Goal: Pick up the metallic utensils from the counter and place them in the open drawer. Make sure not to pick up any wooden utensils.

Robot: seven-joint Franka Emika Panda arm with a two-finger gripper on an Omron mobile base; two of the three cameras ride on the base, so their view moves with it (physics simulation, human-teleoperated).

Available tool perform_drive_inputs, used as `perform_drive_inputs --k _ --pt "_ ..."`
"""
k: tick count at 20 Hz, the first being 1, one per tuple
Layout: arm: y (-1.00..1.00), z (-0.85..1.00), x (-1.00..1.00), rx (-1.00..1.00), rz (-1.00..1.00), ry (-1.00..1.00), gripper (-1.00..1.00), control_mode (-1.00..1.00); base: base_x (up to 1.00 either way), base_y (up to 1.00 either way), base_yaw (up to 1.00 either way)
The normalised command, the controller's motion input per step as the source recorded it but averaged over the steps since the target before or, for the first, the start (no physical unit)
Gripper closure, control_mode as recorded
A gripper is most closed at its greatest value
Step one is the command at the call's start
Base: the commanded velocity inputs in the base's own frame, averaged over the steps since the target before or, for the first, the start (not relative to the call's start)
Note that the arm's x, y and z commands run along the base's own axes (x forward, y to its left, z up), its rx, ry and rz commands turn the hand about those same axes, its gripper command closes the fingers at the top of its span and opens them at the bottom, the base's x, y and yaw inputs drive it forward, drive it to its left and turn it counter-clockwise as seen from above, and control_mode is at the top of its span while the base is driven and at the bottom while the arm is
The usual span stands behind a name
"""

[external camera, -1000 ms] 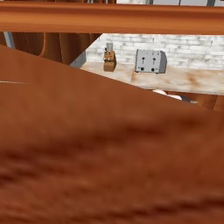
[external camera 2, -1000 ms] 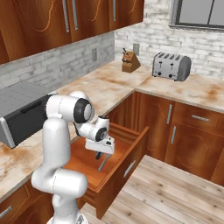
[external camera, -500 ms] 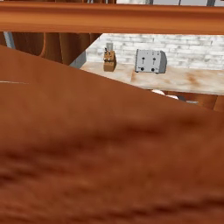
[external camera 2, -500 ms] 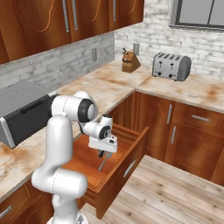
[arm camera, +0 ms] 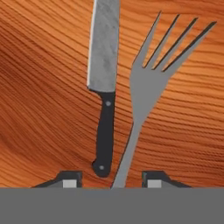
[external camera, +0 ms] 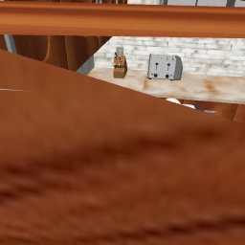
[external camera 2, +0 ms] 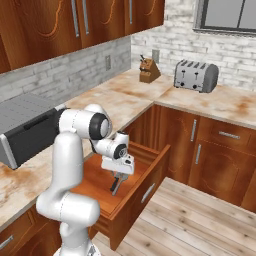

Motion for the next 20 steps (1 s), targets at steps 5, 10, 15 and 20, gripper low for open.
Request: perform_drive_inputs --k 5,10,15,20 --pt "-0.2 0.32 -0.13 0.0 0.0 0.0 -1.0 -1.0 0.0 0.0 0.0" --pt "-0.13 1.0 0.03 0.08 0.0 0.0 -1.0 -1.0 0.0 0.0 0.0" --pt "-0.05 1.0 0.0 0.03 0.0 0.02 -1.0 -1.0 0.0 0.0 0.0" --pt "0.0 1.0 -0.16 0.0 0.0 0.07 -1.0 -1.0 0.0 0.0 0.0"
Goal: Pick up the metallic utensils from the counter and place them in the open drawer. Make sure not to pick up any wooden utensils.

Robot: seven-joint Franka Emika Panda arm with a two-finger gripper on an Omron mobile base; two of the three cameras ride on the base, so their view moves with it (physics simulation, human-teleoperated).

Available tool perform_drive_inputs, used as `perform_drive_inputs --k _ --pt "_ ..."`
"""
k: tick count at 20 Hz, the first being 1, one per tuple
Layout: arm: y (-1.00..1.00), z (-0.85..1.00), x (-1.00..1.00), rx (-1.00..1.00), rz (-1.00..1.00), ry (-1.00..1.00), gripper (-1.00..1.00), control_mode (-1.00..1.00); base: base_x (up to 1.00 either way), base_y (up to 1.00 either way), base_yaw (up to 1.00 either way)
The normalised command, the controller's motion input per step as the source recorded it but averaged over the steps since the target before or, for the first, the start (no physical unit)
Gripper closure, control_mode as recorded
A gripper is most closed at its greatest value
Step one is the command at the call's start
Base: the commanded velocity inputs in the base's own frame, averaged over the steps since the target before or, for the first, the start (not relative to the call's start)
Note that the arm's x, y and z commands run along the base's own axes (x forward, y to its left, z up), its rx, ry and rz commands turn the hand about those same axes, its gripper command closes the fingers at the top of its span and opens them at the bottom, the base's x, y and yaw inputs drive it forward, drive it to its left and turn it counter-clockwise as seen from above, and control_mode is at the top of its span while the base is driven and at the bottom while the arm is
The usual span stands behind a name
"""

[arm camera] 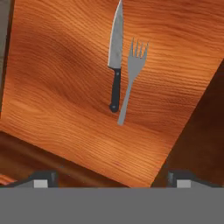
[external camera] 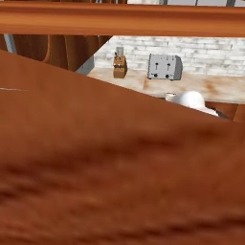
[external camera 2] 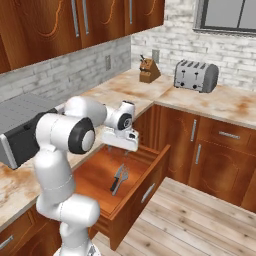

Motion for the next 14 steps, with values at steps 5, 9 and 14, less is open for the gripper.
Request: perform_drive_inputs --k 5,9,14 --pt "0.0 0.94 -0.62 0.0 0.0 0.01 -1.0 -1.0 0.0 0.0 0.0" --pt "0.0 0.78 -0.98 0.0 0.01 -0.03 -1.0 -1.0 0.0 0.0 0.0" --pt "0.0 0.76 -1.0 0.0 0.03 -0.09 -1.0 -1.0 0.0 0.0 0.0"
